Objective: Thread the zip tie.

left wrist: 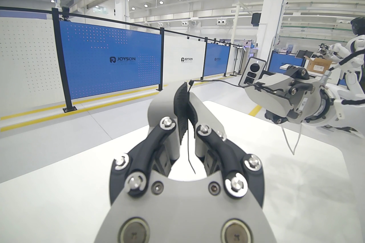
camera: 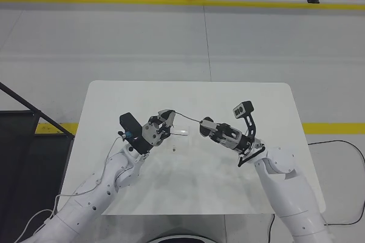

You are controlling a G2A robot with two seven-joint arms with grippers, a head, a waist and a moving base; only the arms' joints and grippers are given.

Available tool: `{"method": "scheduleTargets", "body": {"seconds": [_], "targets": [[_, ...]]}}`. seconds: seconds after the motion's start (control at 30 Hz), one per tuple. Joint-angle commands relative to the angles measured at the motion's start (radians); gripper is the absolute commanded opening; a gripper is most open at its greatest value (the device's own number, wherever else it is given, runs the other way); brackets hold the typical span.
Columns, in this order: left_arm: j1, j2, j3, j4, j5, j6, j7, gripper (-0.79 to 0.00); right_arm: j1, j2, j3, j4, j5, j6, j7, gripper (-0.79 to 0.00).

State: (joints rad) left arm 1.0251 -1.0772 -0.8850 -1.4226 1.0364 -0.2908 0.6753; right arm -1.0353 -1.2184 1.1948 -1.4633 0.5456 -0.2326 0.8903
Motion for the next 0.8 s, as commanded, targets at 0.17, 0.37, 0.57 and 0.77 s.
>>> {"method": "scheduleTargets", "body": {"seconds": [0.17,0.37,0.57,0.77], "targets": [[0.000,0.000,0.000,0.000,0.000,0.000,0.000,-0.785,-0.005,0.001,0.003,-0.002,0.000,-0.006,0.007,-0.785],[0.000,0.000,0.000,0.000,0.000,0.000,0.000,-0.785,-0.005,0.001,0.005,-0.001,0.003,-0.006,0.008,-0.785],[0.000,0.000,0.000,0.000,0.000,0.000,0.000,-0.785,-0.002,0.000,0.001,-0.001,0.001,-0.005,0.009,-0.785],[0.000,0.000,0.000,0.000,0.000,0.000,0.000,-0.785,0.003,-0.001,-0.001,0.003,0.002,-0.001,0.006,-0.785]]}}
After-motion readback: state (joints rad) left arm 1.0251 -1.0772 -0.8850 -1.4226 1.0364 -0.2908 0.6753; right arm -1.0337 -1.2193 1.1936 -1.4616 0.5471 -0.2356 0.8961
